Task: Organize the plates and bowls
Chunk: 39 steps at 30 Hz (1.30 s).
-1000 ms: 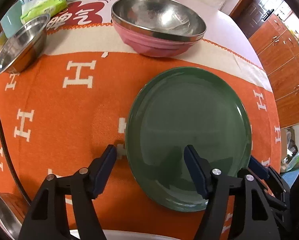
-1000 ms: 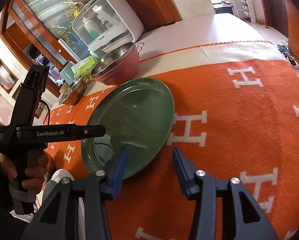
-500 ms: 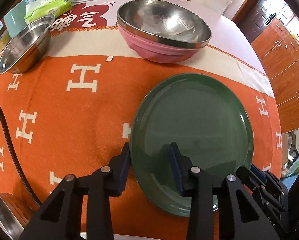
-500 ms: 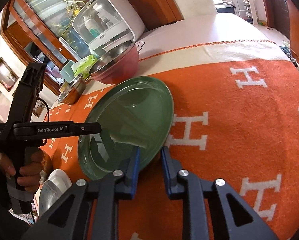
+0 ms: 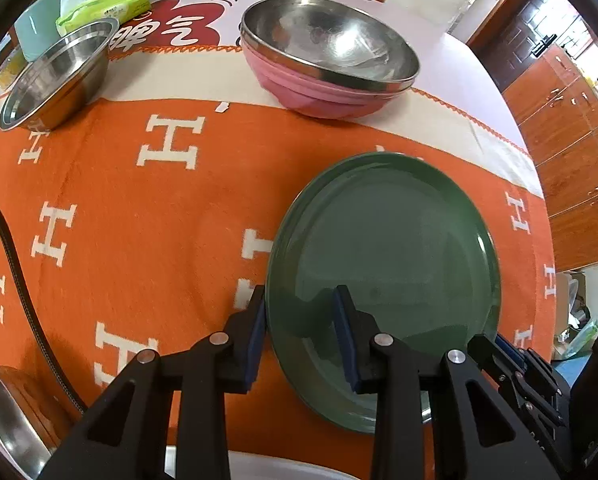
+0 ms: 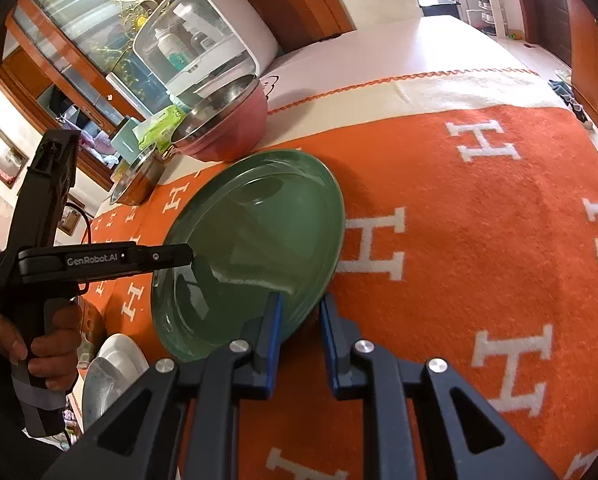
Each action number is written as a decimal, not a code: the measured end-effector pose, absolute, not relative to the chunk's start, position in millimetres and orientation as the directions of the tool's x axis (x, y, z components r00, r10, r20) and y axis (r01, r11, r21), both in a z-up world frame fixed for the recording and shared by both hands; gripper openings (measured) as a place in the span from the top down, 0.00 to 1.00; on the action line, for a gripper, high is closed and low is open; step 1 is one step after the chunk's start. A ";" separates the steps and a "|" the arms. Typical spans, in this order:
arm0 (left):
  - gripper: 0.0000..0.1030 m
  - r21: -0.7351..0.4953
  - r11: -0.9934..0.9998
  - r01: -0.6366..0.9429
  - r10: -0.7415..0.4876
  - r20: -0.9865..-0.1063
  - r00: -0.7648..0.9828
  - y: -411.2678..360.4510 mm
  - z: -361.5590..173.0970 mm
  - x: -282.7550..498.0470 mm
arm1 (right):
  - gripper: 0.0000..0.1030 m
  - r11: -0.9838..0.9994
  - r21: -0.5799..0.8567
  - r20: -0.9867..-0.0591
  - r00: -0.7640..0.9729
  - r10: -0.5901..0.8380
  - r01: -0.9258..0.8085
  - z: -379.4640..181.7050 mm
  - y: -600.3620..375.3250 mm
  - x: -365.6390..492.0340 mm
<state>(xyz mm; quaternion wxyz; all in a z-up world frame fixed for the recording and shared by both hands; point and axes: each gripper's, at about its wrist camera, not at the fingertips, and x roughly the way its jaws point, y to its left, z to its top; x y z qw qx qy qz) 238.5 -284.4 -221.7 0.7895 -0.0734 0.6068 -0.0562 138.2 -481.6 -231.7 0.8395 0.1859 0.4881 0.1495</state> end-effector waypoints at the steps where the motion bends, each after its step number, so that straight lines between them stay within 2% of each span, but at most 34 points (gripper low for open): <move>1: 0.70 -0.186 0.983 0.003 -0.180 -0.948 0.261 -285.0 -219.3 236.9 | 0.83 0.886 0.460 -0.764 0.479 0.432 -0.065 -231.0 -482.1 137.0; 25: 0.70 -0.209 0.976 0.055 -0.215 -0.903 0.372 -285.9 -154.0 171.6 | 0.82 0.902 0.423 -0.724 0.567 0.394 -0.087 -178.6 -480.2 88.1; 39: 0.70 -0.230 0.971 0.070 -0.236 -0.859 0.455 -270.1 -120.0 113.6 | 0.82 0.918 0.352 -0.694 0.608 0.386 -0.181 -142.4 -463.3 54.4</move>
